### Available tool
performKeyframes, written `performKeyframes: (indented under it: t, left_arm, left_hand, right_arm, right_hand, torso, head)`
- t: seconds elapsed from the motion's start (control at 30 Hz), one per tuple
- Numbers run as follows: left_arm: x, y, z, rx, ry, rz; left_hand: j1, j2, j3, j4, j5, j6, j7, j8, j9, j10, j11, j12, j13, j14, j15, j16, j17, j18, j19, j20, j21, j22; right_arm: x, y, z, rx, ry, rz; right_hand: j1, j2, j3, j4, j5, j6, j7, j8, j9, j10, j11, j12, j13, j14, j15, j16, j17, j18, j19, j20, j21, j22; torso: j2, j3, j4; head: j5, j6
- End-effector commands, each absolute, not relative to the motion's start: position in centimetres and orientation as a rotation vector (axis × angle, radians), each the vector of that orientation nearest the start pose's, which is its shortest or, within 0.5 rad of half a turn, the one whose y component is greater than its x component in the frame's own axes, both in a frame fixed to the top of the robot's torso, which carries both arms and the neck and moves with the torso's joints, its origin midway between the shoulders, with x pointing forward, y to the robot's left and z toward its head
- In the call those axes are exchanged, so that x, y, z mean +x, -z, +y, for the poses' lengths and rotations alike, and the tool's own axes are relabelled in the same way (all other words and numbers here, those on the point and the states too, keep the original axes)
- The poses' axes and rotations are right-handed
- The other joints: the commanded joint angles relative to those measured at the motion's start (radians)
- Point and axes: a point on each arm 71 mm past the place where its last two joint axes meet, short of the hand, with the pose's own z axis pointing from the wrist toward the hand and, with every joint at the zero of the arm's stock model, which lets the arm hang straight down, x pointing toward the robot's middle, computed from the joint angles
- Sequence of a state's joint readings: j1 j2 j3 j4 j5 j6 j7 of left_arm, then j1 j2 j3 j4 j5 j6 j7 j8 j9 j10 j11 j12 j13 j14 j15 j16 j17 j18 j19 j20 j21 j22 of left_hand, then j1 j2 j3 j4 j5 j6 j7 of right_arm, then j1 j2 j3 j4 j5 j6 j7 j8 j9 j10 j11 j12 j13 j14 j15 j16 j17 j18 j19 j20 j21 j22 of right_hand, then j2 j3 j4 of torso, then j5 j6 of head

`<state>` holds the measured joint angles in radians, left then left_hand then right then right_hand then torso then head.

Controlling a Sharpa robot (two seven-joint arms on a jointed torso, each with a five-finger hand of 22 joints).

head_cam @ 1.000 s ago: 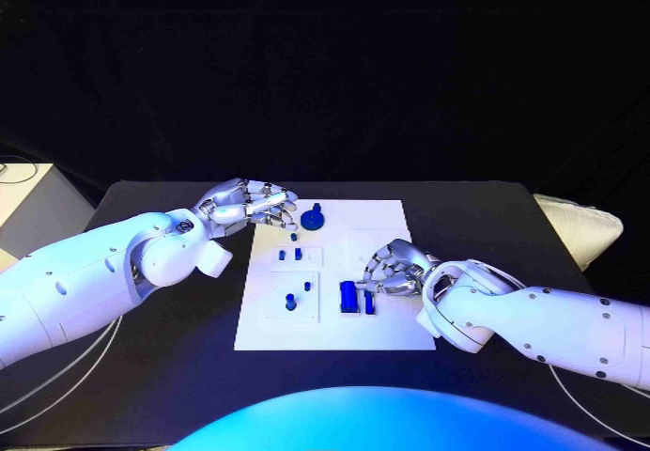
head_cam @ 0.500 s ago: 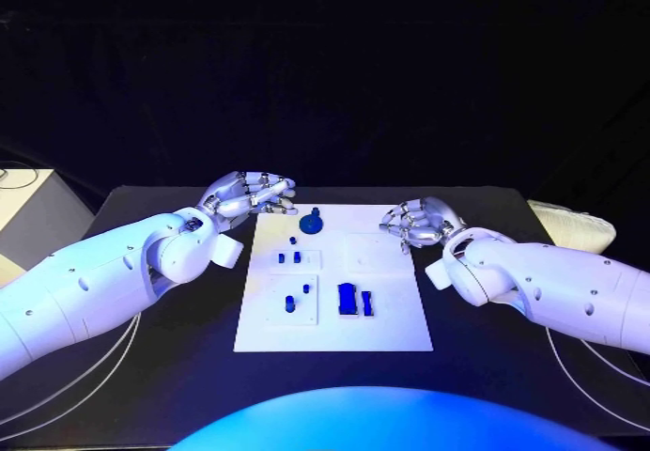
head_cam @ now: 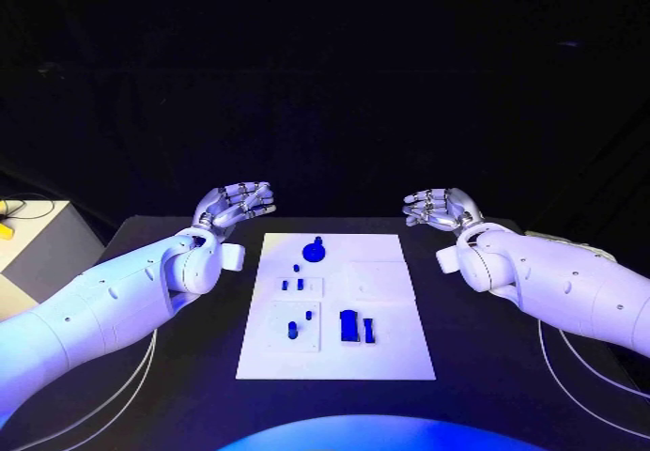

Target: Assemble the parts on the task board

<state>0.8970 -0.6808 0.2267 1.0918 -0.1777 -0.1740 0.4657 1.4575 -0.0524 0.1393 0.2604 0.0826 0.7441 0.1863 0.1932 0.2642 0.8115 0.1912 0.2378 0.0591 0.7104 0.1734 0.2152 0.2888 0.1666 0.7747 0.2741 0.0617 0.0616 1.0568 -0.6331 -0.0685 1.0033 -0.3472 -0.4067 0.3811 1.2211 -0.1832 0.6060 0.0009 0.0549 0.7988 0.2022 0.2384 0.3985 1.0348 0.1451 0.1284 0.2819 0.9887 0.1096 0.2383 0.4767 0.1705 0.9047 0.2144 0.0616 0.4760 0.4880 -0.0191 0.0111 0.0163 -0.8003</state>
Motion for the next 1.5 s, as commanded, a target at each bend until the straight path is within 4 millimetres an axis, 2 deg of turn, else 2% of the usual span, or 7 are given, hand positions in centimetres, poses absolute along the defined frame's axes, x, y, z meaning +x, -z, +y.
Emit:
performKeyframes:
  t: [0.03, 0.07, 0.2, 0.3, 0.33, 0.73, 1.5]
  left_arm:
    - [51.9, 27.4, 26.3, -1.184, 1.437, 1.295]
    - [51.9, 27.4, 26.2, -1.184, 1.435, 1.293]
    - [51.7, 26.9, 25.6, -1.184, 1.424, 1.283]
    - [51.4, 26.2, 24.7, -1.184, 1.406, 1.269]
    - [51.2, 26.0, 24.4, -1.184, 1.399, 1.265]
    - [47.6, 23.1, 20.2, -1.202, 1.273, 1.221]
    - [46.2, 22.4, 19.2, -1.209, 1.229, 1.218]
  left_hand:
    - [-0.469, 0.052, -0.139, -0.26, -0.083, -0.744, -0.186, -0.193, -0.264, -0.811, -0.191, -0.238, -0.059, -0.71, -0.173, -0.215, -0.289, -0.167, -0.775, -0.274, -0.062, -0.062]
    - [-0.504, 0.052, -0.139, -0.26, -0.083, -0.744, -0.186, -0.193, -0.264, -0.811, -0.191, -0.238, -0.059, -0.71, -0.173, -0.215, -0.289, -0.167, -0.775, -0.274, -0.062, -0.062]
    - [-0.648, 0.052, -0.139, -0.26, -0.083, -0.744, -0.186, -0.193, -0.264, -0.811, -0.191, -0.238, -0.059, -0.71, -0.173, -0.215, -0.289, -0.167, -0.775, -0.274, -0.062, -0.062]
    - [-0.752, 0.052, -0.139, -0.26, -0.083, -0.744, -0.186, -0.193, -0.264, -0.811, -0.191, -0.238, -0.059, -0.71, -0.173, -0.215, -0.289, -0.167, -0.775, -0.274, -0.062, -0.062]
    - [-1.458, 0.052, -0.139, -0.26, -0.083, -0.744, -0.186, -0.193, -0.264, -0.811, -0.191, -0.238, -0.059, -0.71, -0.173, -0.215, -0.289, -0.167, -0.775, -0.274, -0.062, -0.062]
    - [-1.458, 0.052, -0.139, -0.26, -0.083, -0.744, -0.186, -0.193, -0.264, -0.811, -0.191, -0.238, -0.059, -0.71, -0.173, -0.215, -0.289, -0.167, -0.775, -0.274, -0.062, -0.062]
    - [-1.458, 0.052, -0.139, -0.26, -0.083, -0.744, -0.186, -0.193, -0.264, -0.811, -0.191, -0.238, -0.059, -0.71, -0.173, -0.215, -0.289, -0.167, -0.775, -0.274, -0.062, -0.062]
  right_arm:
    - [53.1, 28.6, -26.3, 0.903, -1.023, 1.484]
    - [53.0, 28.6, -26.2, 0.906, -1.026, 1.48]
    - [52.6, 28.1, -25.5, 0.929, -1.05, 1.454]
    - [52.0, 27.5, -24.6, 0.963, -1.082, 1.416]
    - [51.8, 27.3, -24.3, 0.976, -1.093, 1.402]
    - [47.4, 23.4, -20.1, 1.165, -1.212, 1.244]
    - [46.2, 22.4, -19.2, 1.209, -1.229, 1.218]
  right_hand:
    - [-0.394, 0.183, -0.606, -0.001, -0.055, -0.799, -0.202, -0.238, -0.399, -0.332, -0.145, -0.128, -0.282, -0.989, -0.11, -0.238, -0.477, -0.171, -0.905, -0.214, -0.062, -0.476]
    - [-0.423, 0.183, -0.606, -0.001, -0.055, -0.799, -0.202, -0.238, -0.399, -1.035, -0.145, -0.128, -0.282, -0.989, -0.11, -0.238, -0.477, -0.171, -0.905, -0.214, -0.062, -0.476]
    - [-1.221, 0.183, -0.606, -0.001, -0.055, -0.799, -0.202, -0.238, -0.399, -1.035, -0.145, -0.128, -0.282, -0.989, -0.11, -0.238, -0.477, -0.171, -0.905, -0.214, -0.062, -0.476]
    - [-1.221, 0.183, -0.606, -0.001, -0.055, -0.799, -0.202, -0.238, -0.399, -1.035, -0.145, -0.128, -0.282, -0.989, -0.11, -0.238, -0.477, -0.171, -0.905, -0.214, -0.062, -0.476]
    - [-1.221, 0.183, -0.606, -0.001, -0.055, -0.799, -0.202, -0.238, -0.399, -1.035, -0.145, -0.128, -0.282, -0.989, -0.11, -0.238, -0.477, -0.171, -0.905, -0.214, -0.062, -0.476]
    - [-1.221, 0.183, -0.606, -0.001, -0.055, -0.799, -0.202, -0.238, -0.399, -1.035, -0.145, -0.128, -0.282, -0.989, -0.11, -0.238, -0.477, -0.171, -0.905, -0.214, -0.062, -0.476]
    - [-1.221, 0.183, -0.606, -0.001, -0.055, -0.799, -0.202, -0.238, -0.399, -1.035, -0.145, -0.128, -0.282, -0.989, -0.11, -0.238, -0.477, -0.171, -0.905, -0.214, -0.062, -0.476]
  torso:
    - [0.003, -0.0015, 0.0002]
    - [0.004, -0.0012, 0.0]
    - [0.009, 0.001, -0.0012]
    - [0.018, 0.0043, -0.003]
    - [0.021, 0.0055, -0.0036]
    - [0.054, 0.0183, -0.0107]
    - [0.056, 0.0191, -0.0111]
  head:
    - [-0.001, -0.001]
    - [-0.001, 0.002]
    - [-0.003, 0.023]
    - [-0.005, 0.056]
    - [-0.006, 0.067]
    - [-0.016, 0.193]
    - [-0.016, 0.2]
